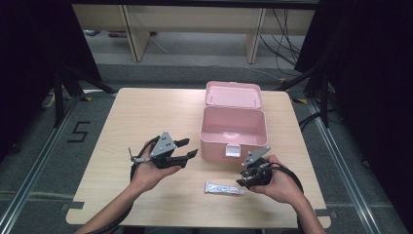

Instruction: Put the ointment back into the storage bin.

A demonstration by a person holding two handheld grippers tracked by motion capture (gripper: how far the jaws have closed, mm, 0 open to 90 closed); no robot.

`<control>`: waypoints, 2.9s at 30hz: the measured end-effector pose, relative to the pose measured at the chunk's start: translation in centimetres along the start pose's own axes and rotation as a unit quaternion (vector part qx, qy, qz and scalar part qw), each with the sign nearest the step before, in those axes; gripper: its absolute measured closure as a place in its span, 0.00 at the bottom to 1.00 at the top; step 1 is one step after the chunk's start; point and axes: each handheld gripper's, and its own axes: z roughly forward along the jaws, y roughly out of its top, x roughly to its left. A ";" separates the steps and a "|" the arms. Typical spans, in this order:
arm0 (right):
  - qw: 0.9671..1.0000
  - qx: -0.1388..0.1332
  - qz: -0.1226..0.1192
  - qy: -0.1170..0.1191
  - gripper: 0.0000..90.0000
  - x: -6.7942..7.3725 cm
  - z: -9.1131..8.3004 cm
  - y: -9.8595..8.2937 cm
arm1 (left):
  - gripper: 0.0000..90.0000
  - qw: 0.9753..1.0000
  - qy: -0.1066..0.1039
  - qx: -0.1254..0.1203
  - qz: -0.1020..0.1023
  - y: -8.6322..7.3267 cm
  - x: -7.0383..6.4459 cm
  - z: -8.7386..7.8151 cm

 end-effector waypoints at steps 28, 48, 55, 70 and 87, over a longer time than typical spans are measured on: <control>0.968 0.191 -0.161 0.036 0.71 2.3 2.7 4.5 | 0.54 1.000 0.002 0.005 0.000 -0.2 0.1 -0.4; 0.953 0.220 -0.205 0.033 0.71 2.9 4.7 5.4 | 0.54 1.000 0.002 0.007 -0.002 -0.2 0.2 -0.5; 0.954 0.231 -0.189 0.039 0.72 3.1 5.0 5.4 | 0.54 1.000 0.003 0.008 -0.002 -0.2 0.2 -0.4; 0.947 0.250 -0.200 0.038 0.77 3.1 5.7 5.5 | 0.54 1.000 0.002 0.009 -0.003 -0.3 0.2 -0.4; 0.944 0.265 -0.194 0.040 0.79 3.1 5.8 5.5 | 0.54 1.000 0.002 0.009 -0.003 -0.3 0.2 -0.4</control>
